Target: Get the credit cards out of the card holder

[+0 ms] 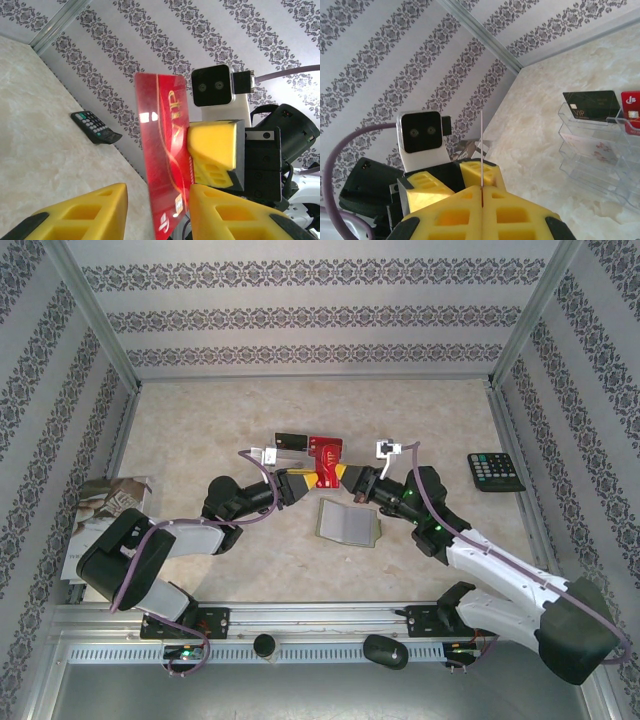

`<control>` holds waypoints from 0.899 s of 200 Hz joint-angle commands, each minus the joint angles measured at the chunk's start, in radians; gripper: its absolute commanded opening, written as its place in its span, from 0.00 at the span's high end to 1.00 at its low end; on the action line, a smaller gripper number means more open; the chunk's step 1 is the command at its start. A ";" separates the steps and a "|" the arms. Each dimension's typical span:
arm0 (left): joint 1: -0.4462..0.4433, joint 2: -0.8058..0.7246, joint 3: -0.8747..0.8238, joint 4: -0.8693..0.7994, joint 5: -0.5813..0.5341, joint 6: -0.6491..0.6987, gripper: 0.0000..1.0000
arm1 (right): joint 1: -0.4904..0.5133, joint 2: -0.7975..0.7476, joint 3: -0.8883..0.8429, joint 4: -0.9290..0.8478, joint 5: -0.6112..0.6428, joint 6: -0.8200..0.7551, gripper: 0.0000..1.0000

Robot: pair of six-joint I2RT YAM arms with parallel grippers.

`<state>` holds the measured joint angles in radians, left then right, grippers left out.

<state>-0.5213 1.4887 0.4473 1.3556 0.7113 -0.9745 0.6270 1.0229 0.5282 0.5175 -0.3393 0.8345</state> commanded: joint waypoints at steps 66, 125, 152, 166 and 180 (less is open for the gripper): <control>0.021 -0.052 0.023 0.067 0.035 -0.024 1.00 | 0.037 0.064 0.019 0.068 -0.027 0.008 1.00; 0.058 -0.148 0.416 -1.142 0.216 0.573 1.00 | -0.153 -0.115 -0.112 -0.086 -0.100 0.024 0.78; 0.043 -0.080 0.721 -1.771 0.026 1.007 1.00 | -0.198 -0.205 -0.164 -0.160 -0.088 0.015 0.78; 0.034 -0.046 0.828 -1.915 -0.058 1.163 1.00 | -0.221 -0.221 -0.178 -0.162 -0.107 0.029 0.78; 0.026 -0.009 0.929 -2.039 -0.095 1.331 1.00 | -0.243 -0.230 -0.212 -0.162 -0.124 0.038 0.79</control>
<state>-0.4732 1.4181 1.2476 -0.1604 0.7311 -0.1005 0.4137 0.8120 0.3634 0.3794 -0.4198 0.8551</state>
